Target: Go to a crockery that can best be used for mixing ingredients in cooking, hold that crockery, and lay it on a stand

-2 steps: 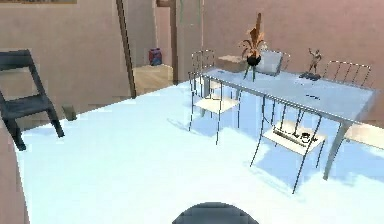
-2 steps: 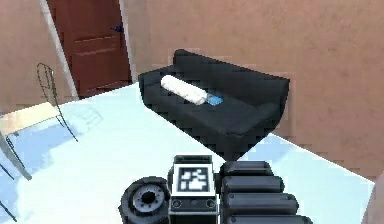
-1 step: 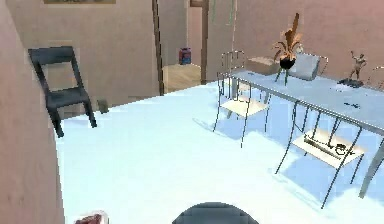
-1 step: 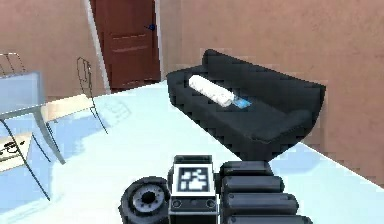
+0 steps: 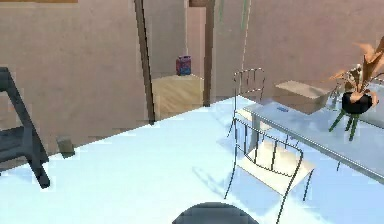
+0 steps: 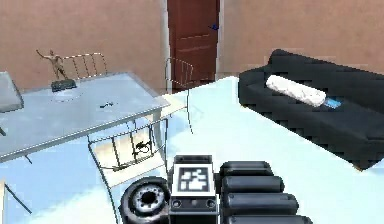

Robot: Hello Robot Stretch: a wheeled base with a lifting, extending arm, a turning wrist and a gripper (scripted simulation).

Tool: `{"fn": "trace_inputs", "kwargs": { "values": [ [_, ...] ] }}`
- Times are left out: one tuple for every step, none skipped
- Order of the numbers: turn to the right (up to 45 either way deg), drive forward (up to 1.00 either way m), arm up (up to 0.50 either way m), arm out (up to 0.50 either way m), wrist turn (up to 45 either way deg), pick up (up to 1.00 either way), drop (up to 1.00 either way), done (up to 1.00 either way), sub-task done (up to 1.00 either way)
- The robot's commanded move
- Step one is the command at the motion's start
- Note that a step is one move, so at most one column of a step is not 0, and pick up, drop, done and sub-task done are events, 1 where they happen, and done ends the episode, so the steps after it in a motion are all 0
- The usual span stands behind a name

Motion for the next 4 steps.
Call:
{"fn": "trace_inputs", "kwargs": {
  "values": [
    [0.0, 1.0, 0.0, 0.0, 0.0, 0.0, 0.0, 0.0, 0.0],
    [0.0, 1.0, 0.0, 0.0, 0.0, 0.0, 0.0, 0.0, 0.0],
    [-3.0, 0.0, 0.0, 0.0, 0.0, 0.0, 0.0, 0.0, 0.0],
    [12.0, 0.0, 0.0, 0.0, 0.0, 0.0, 0.0, 0.0, 0.0]
  ]
}}
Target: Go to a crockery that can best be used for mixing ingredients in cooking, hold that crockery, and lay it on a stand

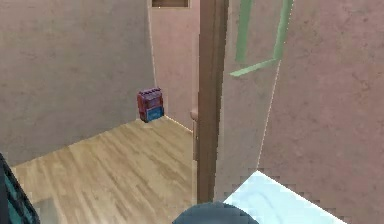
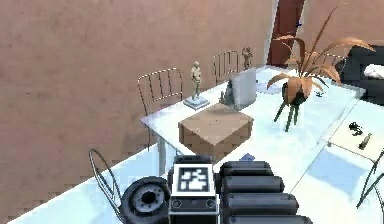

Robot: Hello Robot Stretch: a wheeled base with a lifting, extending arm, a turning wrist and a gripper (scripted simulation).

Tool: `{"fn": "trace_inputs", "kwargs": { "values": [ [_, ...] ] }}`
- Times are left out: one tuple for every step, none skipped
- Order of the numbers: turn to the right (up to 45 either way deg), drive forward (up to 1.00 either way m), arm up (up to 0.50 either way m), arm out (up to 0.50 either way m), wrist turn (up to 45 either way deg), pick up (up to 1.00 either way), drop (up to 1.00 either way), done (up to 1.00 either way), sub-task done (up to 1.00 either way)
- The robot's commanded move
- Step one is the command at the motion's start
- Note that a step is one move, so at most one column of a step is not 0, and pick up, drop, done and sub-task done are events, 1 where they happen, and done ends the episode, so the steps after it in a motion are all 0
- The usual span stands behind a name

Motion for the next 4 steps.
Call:
{"fn": "trace_inputs", "kwargs": {
  "values": [
    [0.0, 0.4, 0.0, 0.0, 0.0, 0.0, 0.0, 0.0, 0.0],
    [-21.0, 0.0, 0.0, 0.0, 0.0, 0.0, 0.0, 0.0, 0.0],
    [0.0, 0.45, 0.0, 0.0, 0.0, 0.0, 0.0, 0.0, 0.0],
    [-42.0, 0.0, 0.0, 0.0, 0.0, 0.0, 0.0, 0.0, 0.0]
  ]
}}
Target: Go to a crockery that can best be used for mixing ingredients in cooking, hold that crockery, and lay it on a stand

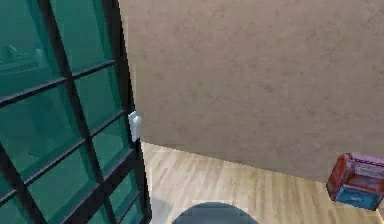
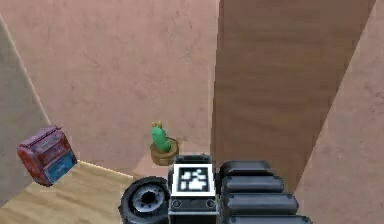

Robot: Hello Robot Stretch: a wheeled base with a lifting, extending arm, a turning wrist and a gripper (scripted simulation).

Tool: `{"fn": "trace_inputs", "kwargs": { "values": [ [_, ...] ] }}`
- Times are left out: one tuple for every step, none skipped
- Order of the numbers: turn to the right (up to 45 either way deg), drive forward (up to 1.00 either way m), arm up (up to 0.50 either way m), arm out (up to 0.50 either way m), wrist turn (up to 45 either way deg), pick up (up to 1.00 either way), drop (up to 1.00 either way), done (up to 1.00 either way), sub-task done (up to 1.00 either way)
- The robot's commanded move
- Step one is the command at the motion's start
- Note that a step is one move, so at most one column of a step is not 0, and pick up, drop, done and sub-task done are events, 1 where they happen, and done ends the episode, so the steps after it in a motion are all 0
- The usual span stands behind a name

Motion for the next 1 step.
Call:
{"fn": "trace_inputs", "kwargs": {
  "values": [
    [0.0, 0.15, 0.0, 0.0, 0.0, 0.0, 0.0, 0.0, 0.0]
  ]
}}
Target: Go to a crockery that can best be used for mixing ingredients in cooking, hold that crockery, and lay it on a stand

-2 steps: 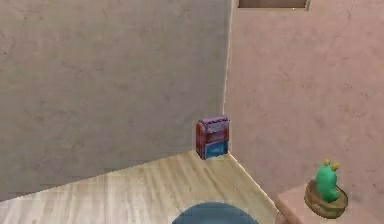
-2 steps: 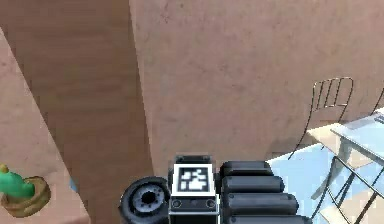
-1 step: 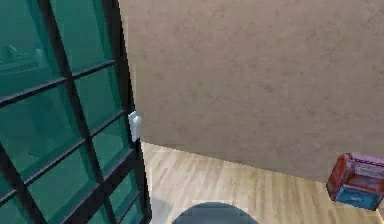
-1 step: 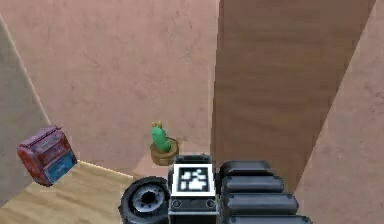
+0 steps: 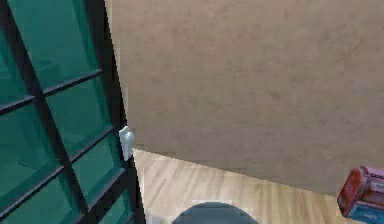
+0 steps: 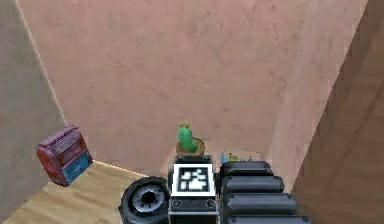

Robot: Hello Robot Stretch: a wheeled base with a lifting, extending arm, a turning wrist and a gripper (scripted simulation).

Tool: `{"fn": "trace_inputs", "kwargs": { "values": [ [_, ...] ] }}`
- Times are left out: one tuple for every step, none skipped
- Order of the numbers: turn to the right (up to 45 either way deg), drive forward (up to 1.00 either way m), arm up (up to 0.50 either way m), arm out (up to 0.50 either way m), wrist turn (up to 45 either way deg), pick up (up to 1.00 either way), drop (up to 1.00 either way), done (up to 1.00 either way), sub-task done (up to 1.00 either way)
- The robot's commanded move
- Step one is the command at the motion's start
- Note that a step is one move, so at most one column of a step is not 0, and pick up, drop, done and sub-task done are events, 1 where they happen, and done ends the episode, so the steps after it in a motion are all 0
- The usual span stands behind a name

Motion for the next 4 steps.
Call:
{"fn": "trace_inputs", "kwargs": {
  "values": [
    [45.0, 0.0, 0.0, 0.0, 0.0, 0.0, 0.0, 0.0, 0.0],
    [15.0, 0.0, 0.0, 0.0, 0.0, 0.0, 0.0, 0.0, 0.0],
    [0.0, 1.0, 0.0, 0.0, 0.0, 0.0, 0.0, 0.0, 0.0],
    [45.0, 0.0, 0.0, 0.0, 0.0, 0.0, 0.0, 0.0, 0.0]
  ]
}}
